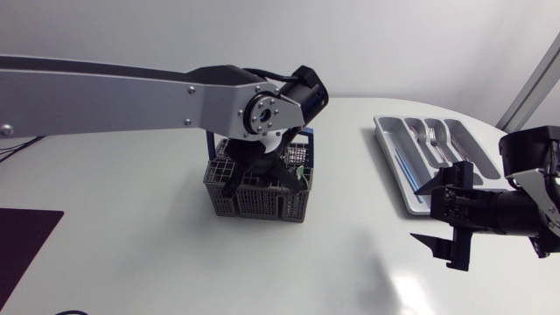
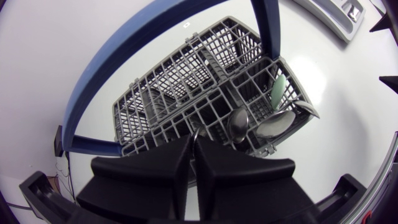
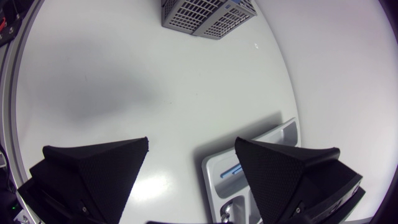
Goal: Unload the cutlery basket into the drawer organizer.
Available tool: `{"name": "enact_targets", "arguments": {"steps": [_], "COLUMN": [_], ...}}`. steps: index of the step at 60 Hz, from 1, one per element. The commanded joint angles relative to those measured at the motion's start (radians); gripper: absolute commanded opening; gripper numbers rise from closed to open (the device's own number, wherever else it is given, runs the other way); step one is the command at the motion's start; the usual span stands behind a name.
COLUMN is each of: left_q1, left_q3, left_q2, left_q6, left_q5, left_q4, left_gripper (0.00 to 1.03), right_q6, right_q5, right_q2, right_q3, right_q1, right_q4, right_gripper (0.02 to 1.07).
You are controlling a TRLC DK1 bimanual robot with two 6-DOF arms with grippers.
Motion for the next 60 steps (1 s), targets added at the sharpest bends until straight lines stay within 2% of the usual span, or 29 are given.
{"name": "enact_targets", "arguments": {"steps": [1, 26, 41, 60], "left_q1": [-0.009, -0.018, -0.047, -0.092], "left_q3": [-0.041, -0.084, -0.135, -0.218], "left_q2": [-0.030, -0.117, -0.186, -0.295], "left_q6": [0.013, 0.041, 0.085, 0.149], "left_q5": [0.001, -0.100, -0.154, -0.266], "left_q4": [-0.004, 0.045, 0.113, 0.205], "left_gripper": [0.04, 0.04, 0.04, 0.04], "right_q6": [0.031, 0.088, 0.126, 0.200], "right_q5": [0.010, 0.051, 0.079, 0.124], "right_q2": [-0.020, -0.047, -0.058, -0.074], "right_q3": [-0.024, -0.027, -0.027, -0.018], "right_q1": [0.021, 0.102, 0.157, 0.254], "right_q4": [-0.018, -0.027, -0.029, -0.026], "right_gripper": [1.02, 1.02, 1.02, 1.02]}}
